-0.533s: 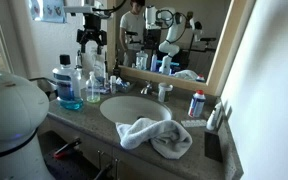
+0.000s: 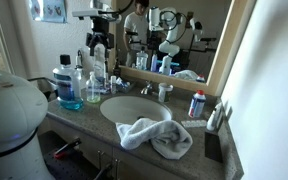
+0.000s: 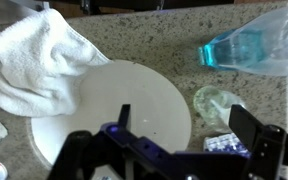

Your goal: Move the white object near the white tube to the left

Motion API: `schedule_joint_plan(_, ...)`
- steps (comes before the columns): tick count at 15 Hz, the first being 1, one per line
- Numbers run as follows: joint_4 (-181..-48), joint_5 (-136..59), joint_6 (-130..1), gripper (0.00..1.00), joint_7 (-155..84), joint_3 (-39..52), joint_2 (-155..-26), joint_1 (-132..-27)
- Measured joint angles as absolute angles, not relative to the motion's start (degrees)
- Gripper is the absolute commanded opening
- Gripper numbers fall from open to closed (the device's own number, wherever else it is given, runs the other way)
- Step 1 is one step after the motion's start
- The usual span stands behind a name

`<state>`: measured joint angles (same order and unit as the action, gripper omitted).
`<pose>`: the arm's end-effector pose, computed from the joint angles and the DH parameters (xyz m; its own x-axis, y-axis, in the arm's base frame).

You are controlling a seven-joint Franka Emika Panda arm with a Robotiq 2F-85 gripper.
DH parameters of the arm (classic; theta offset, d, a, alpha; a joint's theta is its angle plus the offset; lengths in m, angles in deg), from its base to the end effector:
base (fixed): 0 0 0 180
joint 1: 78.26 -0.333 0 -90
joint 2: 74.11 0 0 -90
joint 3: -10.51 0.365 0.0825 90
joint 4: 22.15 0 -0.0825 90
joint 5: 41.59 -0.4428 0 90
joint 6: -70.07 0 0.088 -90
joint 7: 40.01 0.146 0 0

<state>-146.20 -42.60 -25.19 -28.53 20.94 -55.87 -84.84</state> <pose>0.4504 0.1459 0.5019 0.9819 0.0708 -0.1759 0.0853 -0.9934 0.0763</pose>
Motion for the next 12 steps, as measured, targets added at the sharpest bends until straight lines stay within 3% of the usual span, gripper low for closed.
schedule_joint_plan(7,-154.7,-39.5,-39.1,1.0,-28.3,7.7,-56.5,-73.3)
schedule_joint_plan(12,-156.7,-40.1,-48.3,1.0,-23.9,3.4,-58.4,-68.2)
